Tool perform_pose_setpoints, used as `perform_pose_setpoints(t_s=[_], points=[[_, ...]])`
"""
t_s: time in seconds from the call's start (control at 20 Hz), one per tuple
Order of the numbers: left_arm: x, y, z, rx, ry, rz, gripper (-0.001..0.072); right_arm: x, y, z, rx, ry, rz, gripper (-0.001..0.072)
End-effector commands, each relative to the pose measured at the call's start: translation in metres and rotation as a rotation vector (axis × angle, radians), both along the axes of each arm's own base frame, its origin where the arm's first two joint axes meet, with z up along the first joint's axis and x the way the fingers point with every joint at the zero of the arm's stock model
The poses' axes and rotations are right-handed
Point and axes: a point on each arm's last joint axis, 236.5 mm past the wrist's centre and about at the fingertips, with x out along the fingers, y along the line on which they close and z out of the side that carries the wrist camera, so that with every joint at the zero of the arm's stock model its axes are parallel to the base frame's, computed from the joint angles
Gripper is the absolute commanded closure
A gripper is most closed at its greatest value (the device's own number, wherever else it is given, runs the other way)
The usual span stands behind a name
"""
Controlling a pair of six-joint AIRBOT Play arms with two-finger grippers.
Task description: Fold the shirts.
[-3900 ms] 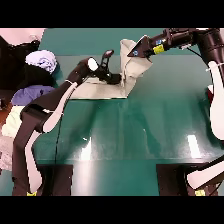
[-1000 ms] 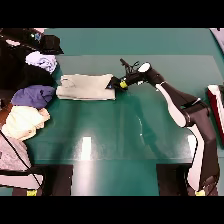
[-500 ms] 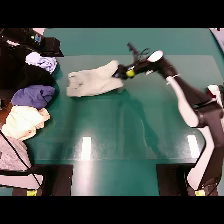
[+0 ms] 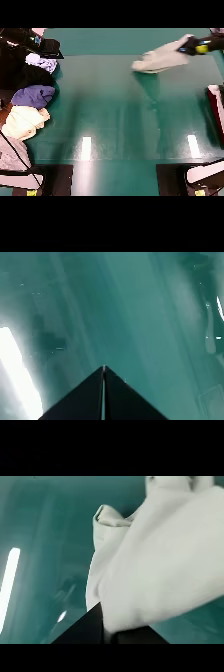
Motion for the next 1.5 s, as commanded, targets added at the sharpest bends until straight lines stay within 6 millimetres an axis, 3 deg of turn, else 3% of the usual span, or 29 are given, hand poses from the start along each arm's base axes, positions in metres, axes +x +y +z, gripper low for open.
perform_pose_setpoints(t_s=[0.0, 0.1, 0.2, 0.4, 0.6, 0.75, 0.85, 0.95, 1.3, 1.45], points=[[-0.010, -0.009, 0.000, -0.034, 0.037, -0.030, 0.0685, -0.024, -0.126, 0.011, -0.037, -0.023, -0.245, 0.0699], [-0.015, -0.013, 0.000, -0.045, 0.054, -0.044, 0.0685, -0.034, -0.182, 0.018, -0.062, -0.075, -0.362, 0.0698], [-0.016, -0.014, 0.000, -0.050, 0.061, -0.048, 0.0685, -0.042, -0.222, 0.028, -0.061, -0.127, -0.452, 0.0698], [-0.017, -0.015, 0.000, -0.064, 0.073, -0.030, 0.0685, -0.046, -0.257, 0.058, -0.061, -0.279, -0.498, 0.0699], [-0.017, -0.016, 0.000, -0.075, 0.082, -0.015, 0.0685, -0.047, -0.266, 0.089, -0.059, -0.420, -0.473, 0.0699], [-0.017, -0.016, 0.000, -0.075, 0.083, -0.015, 0.0685, -0.052, -0.265, 0.125, -0.104, -0.516, -0.429, 0.0699], [-0.017, -0.016, 0.000, -0.075, 0.083, -0.015, 0.0685, -0.060, -0.266, 0.152, -0.149, -0.562, -0.423, 0.0699], [-0.017, -0.016, 0.000, -0.075, 0.083, -0.015, 0.0685, -0.072, -0.268, 0.166, -0.176, -0.581, -0.453, 0.0698], [-0.017, -0.016, 0.000, -0.074, 0.081, -0.018, 0.0685, -0.139, -0.283, 0.149, -0.305, -0.410, -0.532, 0.0698], [-0.017, -0.016, 0.001, -0.073, 0.080, -0.019, 0.0685, -0.169, -0.278, 0.123, -0.326, -0.273, -0.557, 0.0698]])
